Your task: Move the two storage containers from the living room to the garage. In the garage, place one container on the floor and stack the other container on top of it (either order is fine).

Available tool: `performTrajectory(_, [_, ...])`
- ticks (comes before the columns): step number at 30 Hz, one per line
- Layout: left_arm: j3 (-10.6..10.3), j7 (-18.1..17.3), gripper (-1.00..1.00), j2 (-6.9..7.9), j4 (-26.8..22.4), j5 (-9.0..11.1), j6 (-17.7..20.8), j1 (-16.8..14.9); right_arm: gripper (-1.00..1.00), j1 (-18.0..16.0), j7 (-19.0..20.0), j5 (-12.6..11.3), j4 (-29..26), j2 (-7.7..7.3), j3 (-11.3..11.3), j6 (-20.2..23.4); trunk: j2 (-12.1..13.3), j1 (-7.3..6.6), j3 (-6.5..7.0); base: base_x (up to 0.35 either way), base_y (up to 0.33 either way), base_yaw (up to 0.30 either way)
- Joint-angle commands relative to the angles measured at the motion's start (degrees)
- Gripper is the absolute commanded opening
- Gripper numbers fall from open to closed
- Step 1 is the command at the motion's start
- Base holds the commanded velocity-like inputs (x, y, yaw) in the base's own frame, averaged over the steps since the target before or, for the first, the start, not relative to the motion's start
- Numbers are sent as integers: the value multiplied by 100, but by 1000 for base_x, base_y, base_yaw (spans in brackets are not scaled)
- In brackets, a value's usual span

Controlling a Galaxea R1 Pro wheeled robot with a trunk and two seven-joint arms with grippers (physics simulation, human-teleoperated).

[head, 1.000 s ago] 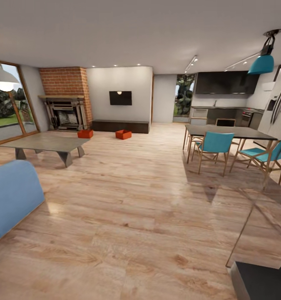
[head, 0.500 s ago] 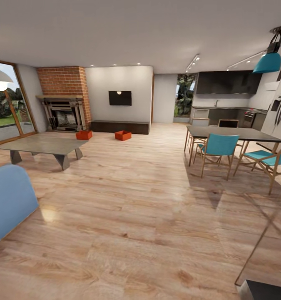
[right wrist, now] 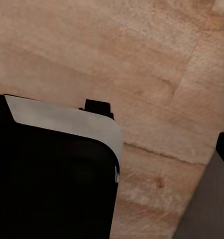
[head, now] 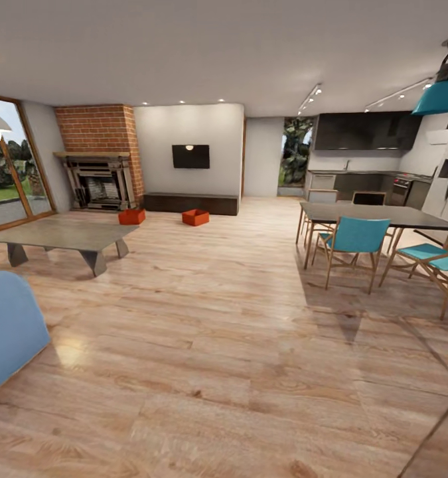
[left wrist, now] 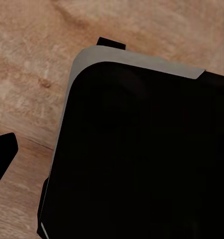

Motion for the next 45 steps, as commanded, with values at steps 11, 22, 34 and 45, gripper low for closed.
performTrajectory(11, [11,4,100,-1,-7,23,-4,2,100,-7,-34,59,17,-8,25,-15,-2,3,-5,322,0,0])
performTrajectory(22, [-1,-13,100,-2,-1,6,18,2,100,-7,-33,56,17,-8,25,-15,-2,3,-5,322,0,0])
performTrajectory(34, [-31,-31,100,-5,2,-8,10,2,100,-7,-38,57,17,-8,25,-14,-2,3,-5,322,0,0])
performTrajectory(45, [-3,-24,100,-1,2,4,-22,2,100,-7,-33,56,17,-8,25,-13,-2,3,-5,322,0,0])
